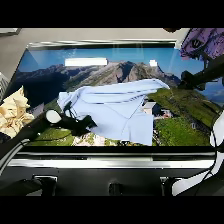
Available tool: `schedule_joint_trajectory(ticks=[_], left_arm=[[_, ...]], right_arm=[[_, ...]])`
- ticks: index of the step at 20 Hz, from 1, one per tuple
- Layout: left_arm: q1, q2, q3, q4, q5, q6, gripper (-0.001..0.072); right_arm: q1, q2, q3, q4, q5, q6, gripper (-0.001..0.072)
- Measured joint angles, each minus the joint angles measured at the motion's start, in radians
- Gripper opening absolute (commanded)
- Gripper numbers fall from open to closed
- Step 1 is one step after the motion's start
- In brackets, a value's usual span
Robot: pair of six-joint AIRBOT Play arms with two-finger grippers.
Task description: Fold the clothes and pants, and hang the long-sleeved shirts on hangers.
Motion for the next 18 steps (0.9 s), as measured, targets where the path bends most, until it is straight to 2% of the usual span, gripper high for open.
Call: schedule_joint_trajectory(ticks=[5, 12, 13, 14, 15, 18], left_arm=[[-0.119, -0.059, -0.026, -0.106, 0.085, -0.031, 0.0546], [-0.187, -0.169, 0.0, -0.211, 0.178, -0.041, 0.0528], [-0.191, -0.188, 0.013, -0.228, 0.185, -0.041, 0.0456], [-0.196, -0.209, 0.029, -0.23, 0.19, -0.041, 0.0274], [-0.198, -0.23, 0.046, -0.23, 0.195, -0.04, 0.0007], [-0.189, -0.259, 0.083, -0.221, 0.194, -0.03, 0.0015]], right_arm=[[0.0, 0.0, 0.0, 0.0, -0.002, 0.005, 0.0038], [0.0, 0.0, 0.0, 0.0, -0.001, 0.004, 0.0037], [0.0, 0.0, 0.0, 0.0, -0.001, 0.004, 0.0037], [0.0, 0.0, 0.0, 0.0, -0.001, 0.004, 0.0036], [0.0, 0.0, 0.0, 0.0, -0.001, 0.004, 0.0037], [0.0, 0.0, 0.0, -0.006, -0.003, 0.004, 0.0038]])
